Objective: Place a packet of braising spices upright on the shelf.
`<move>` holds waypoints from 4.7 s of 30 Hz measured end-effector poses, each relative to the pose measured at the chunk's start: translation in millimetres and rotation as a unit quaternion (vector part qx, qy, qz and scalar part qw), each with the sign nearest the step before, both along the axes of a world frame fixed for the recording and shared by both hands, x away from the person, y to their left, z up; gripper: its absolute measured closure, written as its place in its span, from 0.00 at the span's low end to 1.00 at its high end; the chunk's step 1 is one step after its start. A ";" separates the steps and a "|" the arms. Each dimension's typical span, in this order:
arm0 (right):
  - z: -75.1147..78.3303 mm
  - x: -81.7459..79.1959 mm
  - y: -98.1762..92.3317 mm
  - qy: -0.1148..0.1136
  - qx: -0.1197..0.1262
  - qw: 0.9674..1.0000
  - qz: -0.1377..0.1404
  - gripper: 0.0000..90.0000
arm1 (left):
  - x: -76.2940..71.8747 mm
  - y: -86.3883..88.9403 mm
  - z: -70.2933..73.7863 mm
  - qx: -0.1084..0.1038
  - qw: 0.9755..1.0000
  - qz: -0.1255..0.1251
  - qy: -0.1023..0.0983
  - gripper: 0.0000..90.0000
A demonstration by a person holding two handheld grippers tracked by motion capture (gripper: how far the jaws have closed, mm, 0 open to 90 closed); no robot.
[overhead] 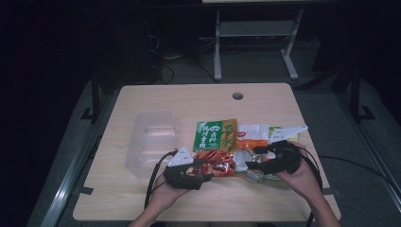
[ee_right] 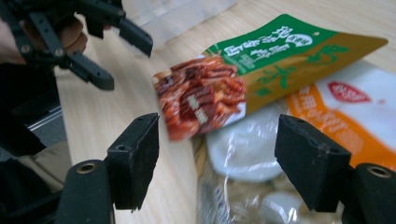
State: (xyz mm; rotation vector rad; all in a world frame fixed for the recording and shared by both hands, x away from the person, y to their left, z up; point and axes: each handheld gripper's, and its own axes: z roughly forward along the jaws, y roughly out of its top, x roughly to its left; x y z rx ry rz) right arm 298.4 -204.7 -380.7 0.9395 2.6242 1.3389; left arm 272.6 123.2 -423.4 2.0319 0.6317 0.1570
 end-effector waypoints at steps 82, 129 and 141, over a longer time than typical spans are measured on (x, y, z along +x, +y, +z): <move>36.2 53.8 28.3 0.029 0.008 0.999 0.010 1.00 | 10.3 -4.4 3.2 -0.024 0.997 0.073 -0.010 0.27; 14.8 23.9 1.2 0.014 0.015 1.000 0.023 0.96 | 21.6 -8.8 3.0 -0.041 0.997 0.060 -0.003 0.93; 14.4 30.1 19.1 0.018 0.010 0.999 0.030 0.94 | 19.8 -4.9 1.0 -0.042 0.997 0.060 -0.008 0.93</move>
